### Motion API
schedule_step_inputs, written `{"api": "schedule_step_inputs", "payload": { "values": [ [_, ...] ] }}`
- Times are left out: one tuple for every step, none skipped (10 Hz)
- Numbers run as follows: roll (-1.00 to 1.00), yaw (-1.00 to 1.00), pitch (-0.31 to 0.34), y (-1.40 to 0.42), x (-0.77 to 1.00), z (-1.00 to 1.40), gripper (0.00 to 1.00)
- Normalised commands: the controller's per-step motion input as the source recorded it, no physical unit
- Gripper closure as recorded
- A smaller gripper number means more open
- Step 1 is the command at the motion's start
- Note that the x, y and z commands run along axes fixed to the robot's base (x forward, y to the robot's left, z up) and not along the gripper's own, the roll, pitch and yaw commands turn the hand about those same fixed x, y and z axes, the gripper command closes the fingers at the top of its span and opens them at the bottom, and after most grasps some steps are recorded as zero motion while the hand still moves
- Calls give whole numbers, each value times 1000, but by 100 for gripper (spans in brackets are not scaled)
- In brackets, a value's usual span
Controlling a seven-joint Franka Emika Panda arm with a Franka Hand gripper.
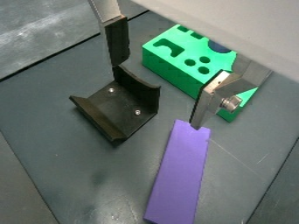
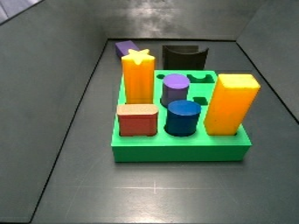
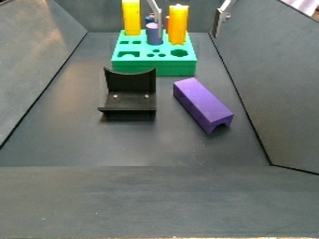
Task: Pick up the arch object. Move up. Place the arch object on the fixture. Regrasp the arch object. Rotate the arch object. Move to above the board. Insert the arch object.
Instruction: Pick up the arch object.
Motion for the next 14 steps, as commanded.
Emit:
{"api": "schedule_step_inputs", "payload": {
  "values": [
    [-67,0,0,0,0,-34,0],
    [-134,0,0,-180,31,-140,0],
    [117,180,-13,-731,20,-260,0],
    [111,60,0,-857,343,-663,0],
    [0,417,0,-600,269,-949,0],
    [150,726,0,-440,-109,-860,0],
    [129,771,-91,-363,-186,-714,0],
    [0,0,0,0,89,0,0],
    [130,11,-116,0,-66,-400,0],
    [119,340,-276,391,-114,-600,0],
    [159,334,-260,340,-160,-603,0],
    [171,414,-257,349,-211,-594,0],
    [179,463,-251,323,-260,-611,0],
    [237,377,-244,140,-257,-569,0]
  ]
}}
